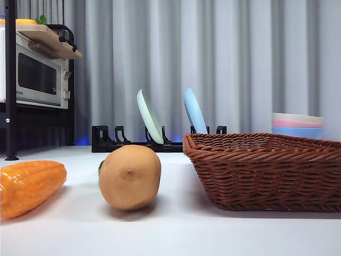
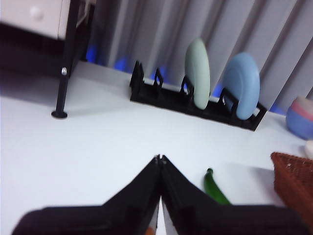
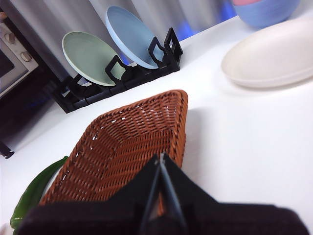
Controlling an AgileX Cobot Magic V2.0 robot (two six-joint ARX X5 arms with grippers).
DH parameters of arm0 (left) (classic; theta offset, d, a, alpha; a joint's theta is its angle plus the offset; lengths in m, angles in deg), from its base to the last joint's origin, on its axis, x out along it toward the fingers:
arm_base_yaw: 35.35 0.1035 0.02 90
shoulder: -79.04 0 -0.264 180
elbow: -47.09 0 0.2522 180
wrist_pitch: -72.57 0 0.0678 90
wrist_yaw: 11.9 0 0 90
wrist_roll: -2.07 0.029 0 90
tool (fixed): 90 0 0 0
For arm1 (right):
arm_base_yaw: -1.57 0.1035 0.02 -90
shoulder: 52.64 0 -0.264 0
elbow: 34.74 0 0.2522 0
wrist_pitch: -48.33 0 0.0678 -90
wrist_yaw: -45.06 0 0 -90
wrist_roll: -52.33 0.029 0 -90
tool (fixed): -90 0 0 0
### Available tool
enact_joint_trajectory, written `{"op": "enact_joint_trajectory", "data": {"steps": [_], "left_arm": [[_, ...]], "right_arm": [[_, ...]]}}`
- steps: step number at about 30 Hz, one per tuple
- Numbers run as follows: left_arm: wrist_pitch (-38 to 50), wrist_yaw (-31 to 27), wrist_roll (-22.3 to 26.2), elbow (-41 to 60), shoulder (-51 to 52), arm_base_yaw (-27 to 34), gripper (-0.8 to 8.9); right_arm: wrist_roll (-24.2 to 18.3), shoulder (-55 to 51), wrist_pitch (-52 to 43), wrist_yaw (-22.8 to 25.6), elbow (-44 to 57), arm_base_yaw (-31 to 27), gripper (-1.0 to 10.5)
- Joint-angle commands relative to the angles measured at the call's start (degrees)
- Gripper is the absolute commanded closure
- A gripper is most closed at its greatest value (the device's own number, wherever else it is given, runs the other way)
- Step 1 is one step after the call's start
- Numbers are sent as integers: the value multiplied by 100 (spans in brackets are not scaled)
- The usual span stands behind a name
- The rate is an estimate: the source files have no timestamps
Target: Pick up the basket,pick up the corn from the table,pick up the potato from the table,pick up the cucumber from the table,put all items into the basket
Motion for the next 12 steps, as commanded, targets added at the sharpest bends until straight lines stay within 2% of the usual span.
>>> {"op": "enact_joint_trajectory", "data": {"steps": [1,5,12], "left_arm": [[-17,48,142,-291,-398,15,821],[-61,271,385,-798,-1147,15,821],[-459,1152,813,-1827,-2754,15,821]], "right_arm": [[-229,511,-50,11,-348,2,956],[-479,1338,-48,-13,-890,2,956],[-966,2938,238,-256,-1982,2,954]]}}
